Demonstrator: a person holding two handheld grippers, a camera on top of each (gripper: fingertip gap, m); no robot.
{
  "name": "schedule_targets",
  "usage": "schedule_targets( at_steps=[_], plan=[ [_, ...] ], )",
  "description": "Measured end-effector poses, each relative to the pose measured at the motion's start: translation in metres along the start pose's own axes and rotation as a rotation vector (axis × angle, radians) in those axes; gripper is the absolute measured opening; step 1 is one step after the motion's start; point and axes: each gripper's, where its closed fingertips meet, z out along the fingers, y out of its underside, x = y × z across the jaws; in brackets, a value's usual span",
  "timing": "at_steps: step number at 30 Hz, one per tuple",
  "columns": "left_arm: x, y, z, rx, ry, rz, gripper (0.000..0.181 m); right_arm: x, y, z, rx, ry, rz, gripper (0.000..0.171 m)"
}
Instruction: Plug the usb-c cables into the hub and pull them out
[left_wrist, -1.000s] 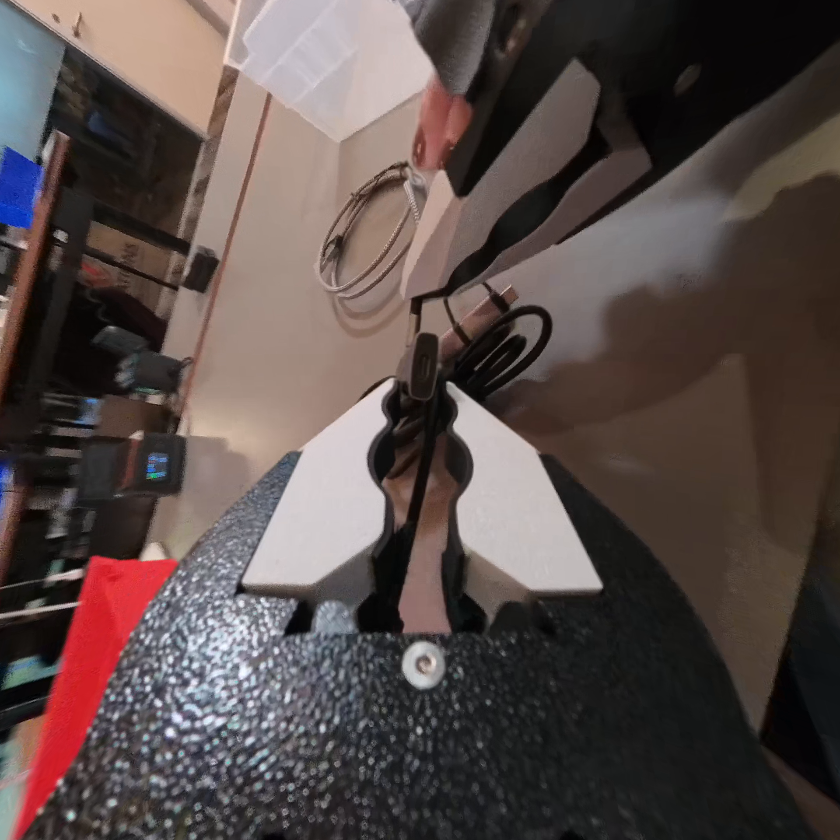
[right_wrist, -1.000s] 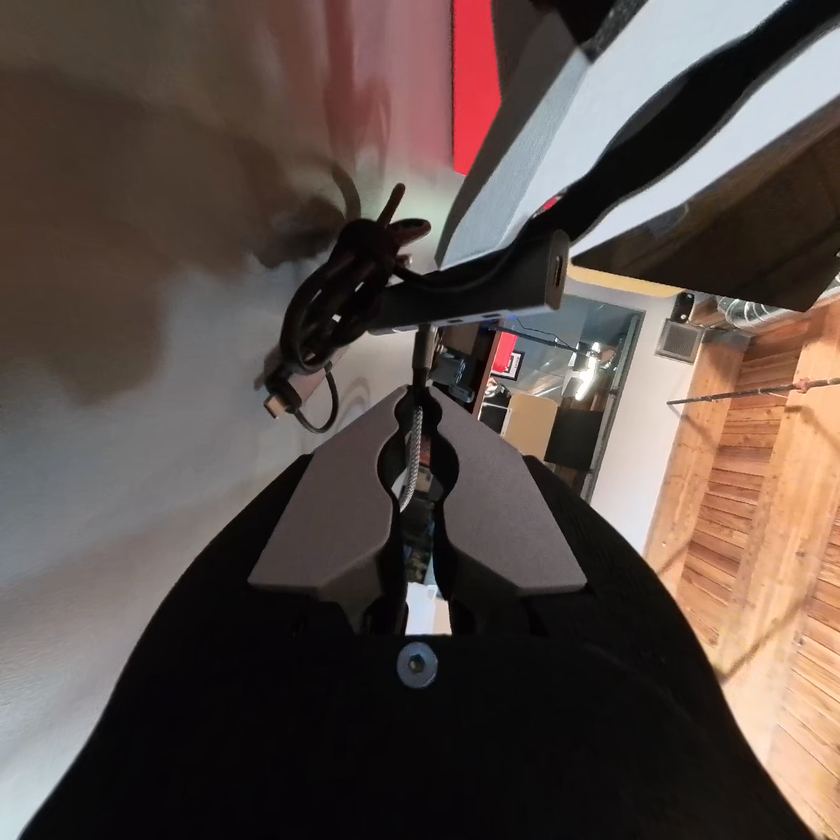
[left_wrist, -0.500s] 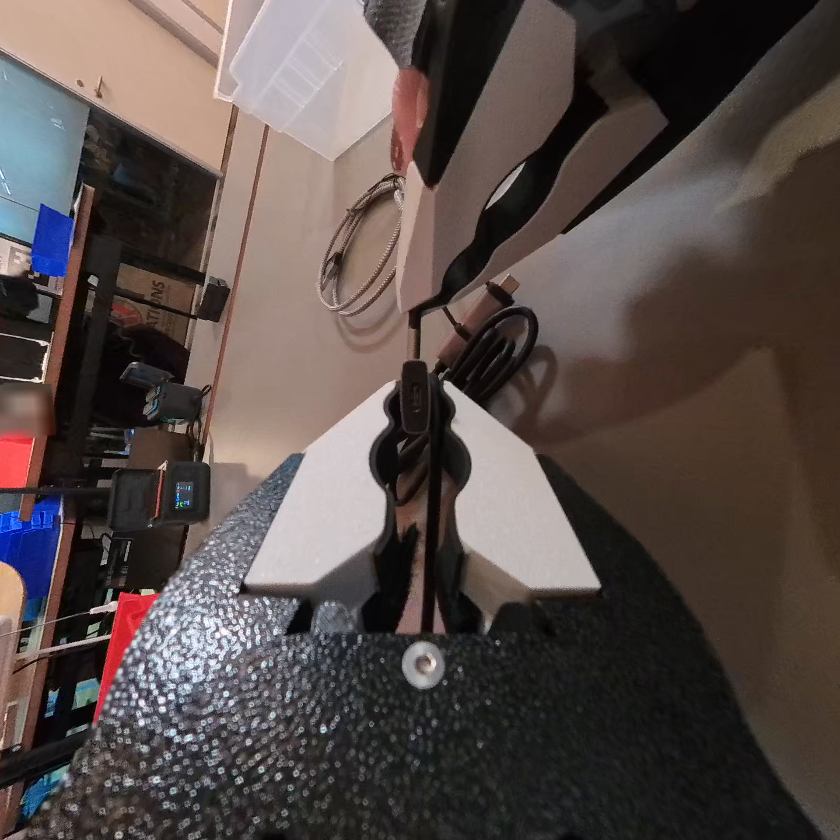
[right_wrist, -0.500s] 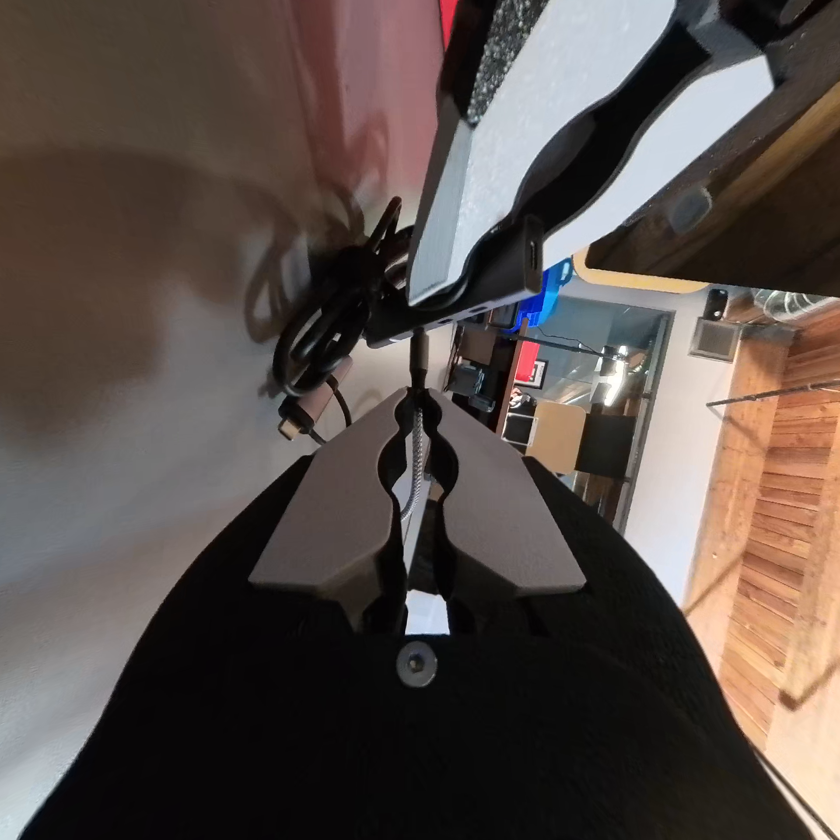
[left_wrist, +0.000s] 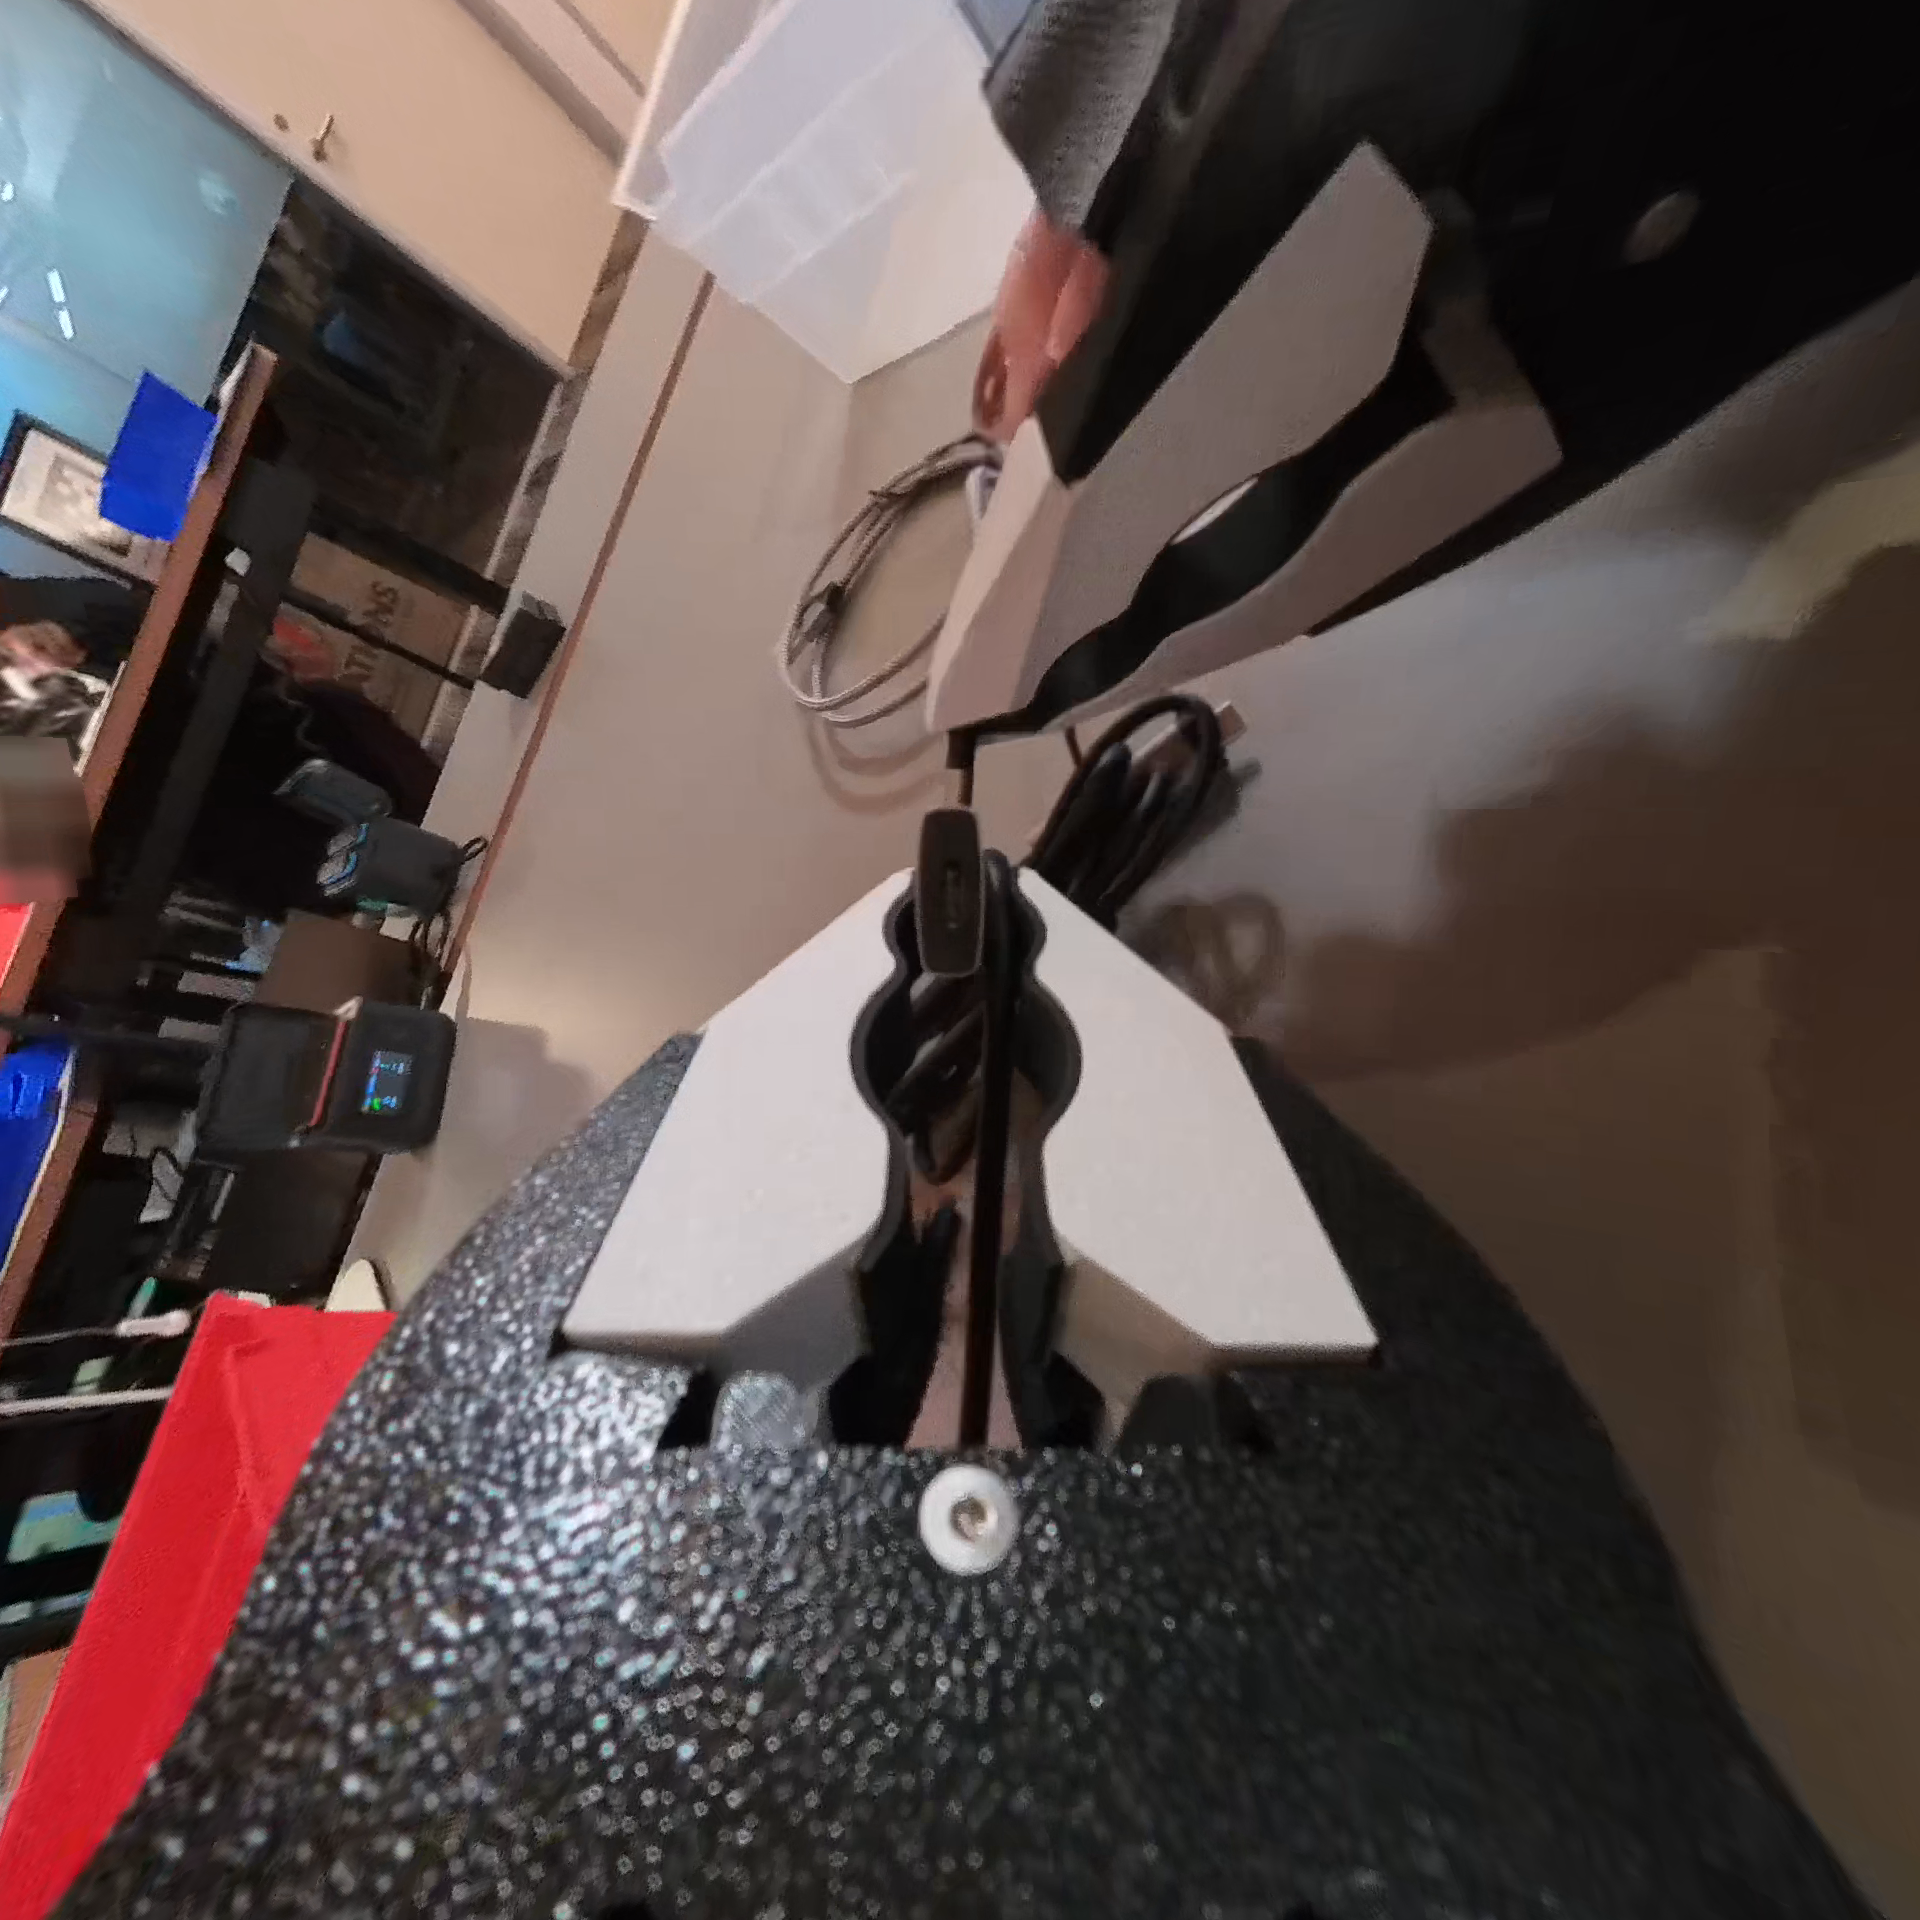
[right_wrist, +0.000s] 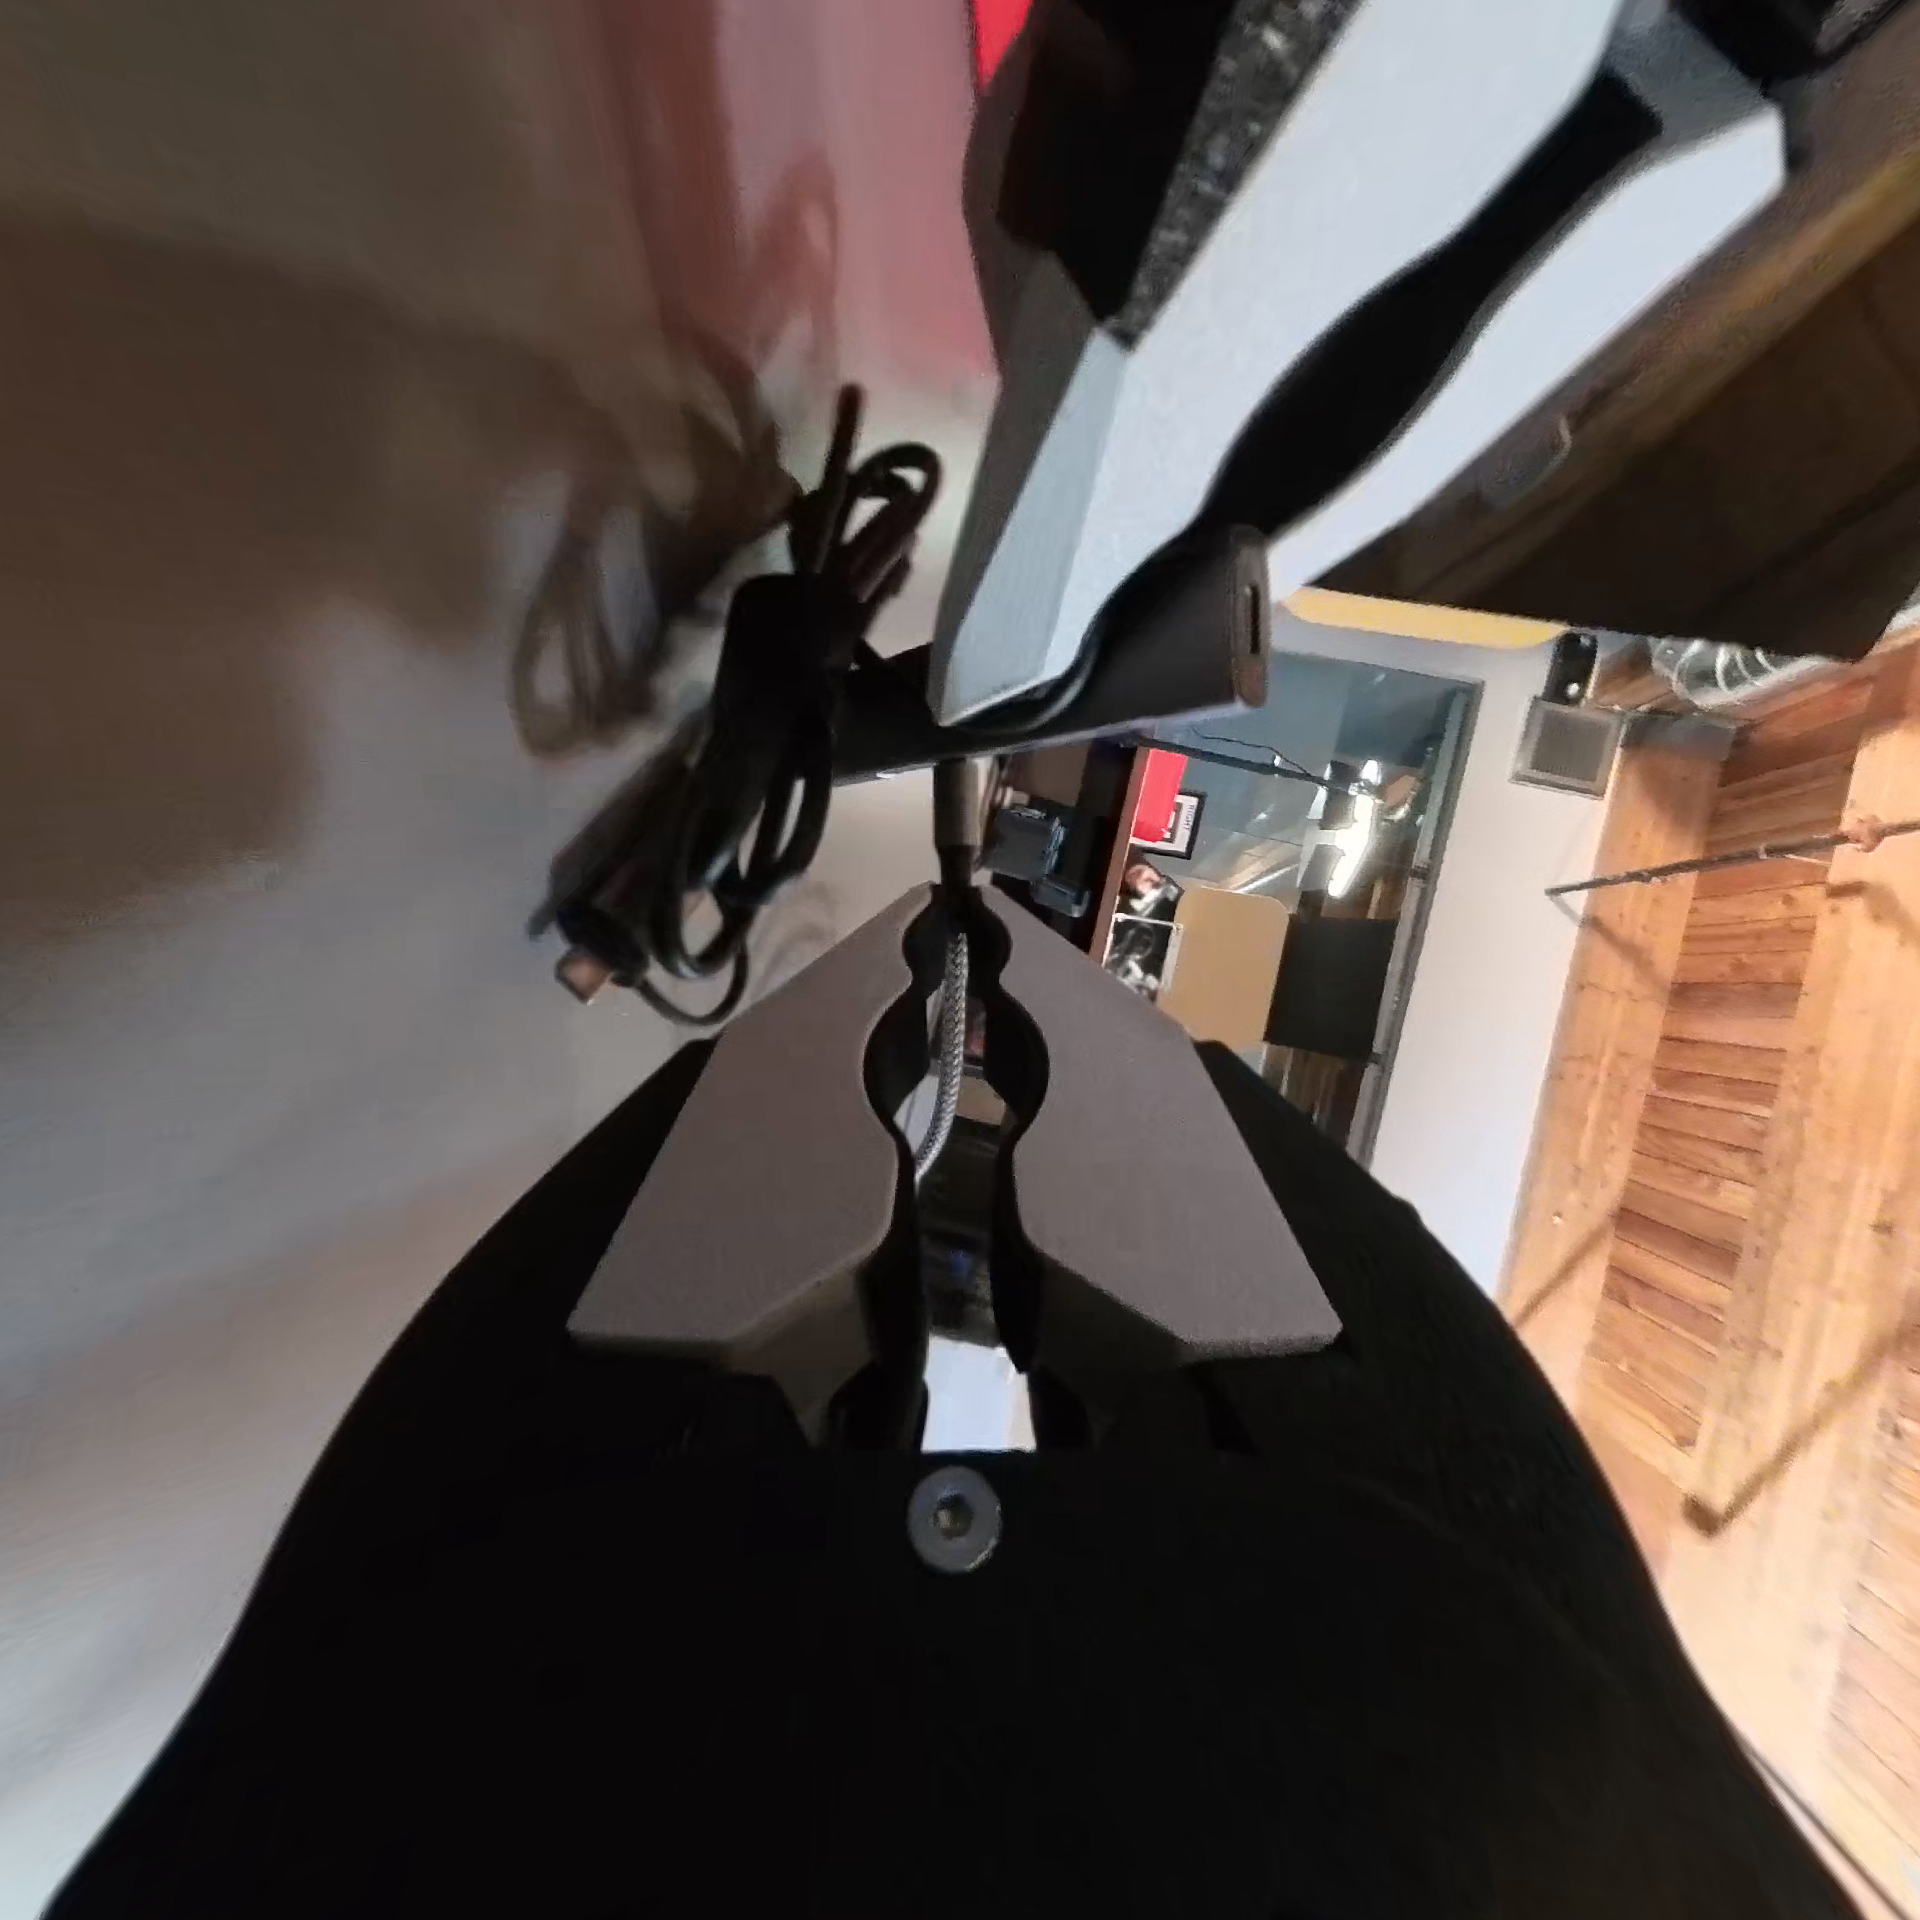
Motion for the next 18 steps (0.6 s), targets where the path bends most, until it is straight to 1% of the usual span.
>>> schedule_targets(
  at_steps=[1, 2, 4, 6, 8, 10, 12, 13, 16, 18],
  plan=[
    [-0.007, -0.004, -0.001, 0.023, -0.022, -0.029, 0.011, 0.01, 0.004, 0.001, -0.004, 0.032, 0.06, 0.001],
    [-0.017, -0.009, -0.004, 0.053, -0.058, -0.068, 0.01, 0.023, 0.011, 0.0, -0.023, 0.085, 0.128, 0.004],
    [-0.051, -0.007, -0.012, 0.055, -0.189, -0.129, 0.011, 0.047, 0.03, -0.007, -0.084, 0.187, 0.247, 0.015],
    [-0.082, 0.002, -0.019, 0.06, -0.294, -0.18, 0.011, 0.056, 0.037, -0.016, -0.05, 0.217, 0.376, 0.017],
    [-0.098, 0.007, -0.021, 0.089, -0.321, -0.228, 0.011, 0.045, 0.032, -0.018, 0.01, 0.122, 0.52, 0.017],
    [-0.101, 0.005, -0.018, 0.113, -0.282, -0.262, 0.011, 0.027, 0.022, -0.014, 0.06, -0.023, 0.659, 0.02],
    [-0.098, -0.002, -0.014, 0.162, -0.236, -0.305, 0.011, 0.011, 0.014, -0.007, 0.07, -0.17, 0.819, 0.029],
    [-0.094, -0.006, -0.013, 0.181, -0.206, -0.329, 0.011, 0.006, 0.012, -0.002, 0.069, -0.223, 0.913, 0.037],
    [-0.088, -0.012, -0.01, 0.213, -0.168, -0.358, 0.011, 0.005, 0.007, 0.011, 0.083, -0.337, 1.257, 0.055],
    [-0.084, -0.013, -0.009, 0.218, -0.155, -0.361, 0.011, 0.016, 0.004, 0.017, 0.146, -0.37, 1.516, 0.052]
  ],
)
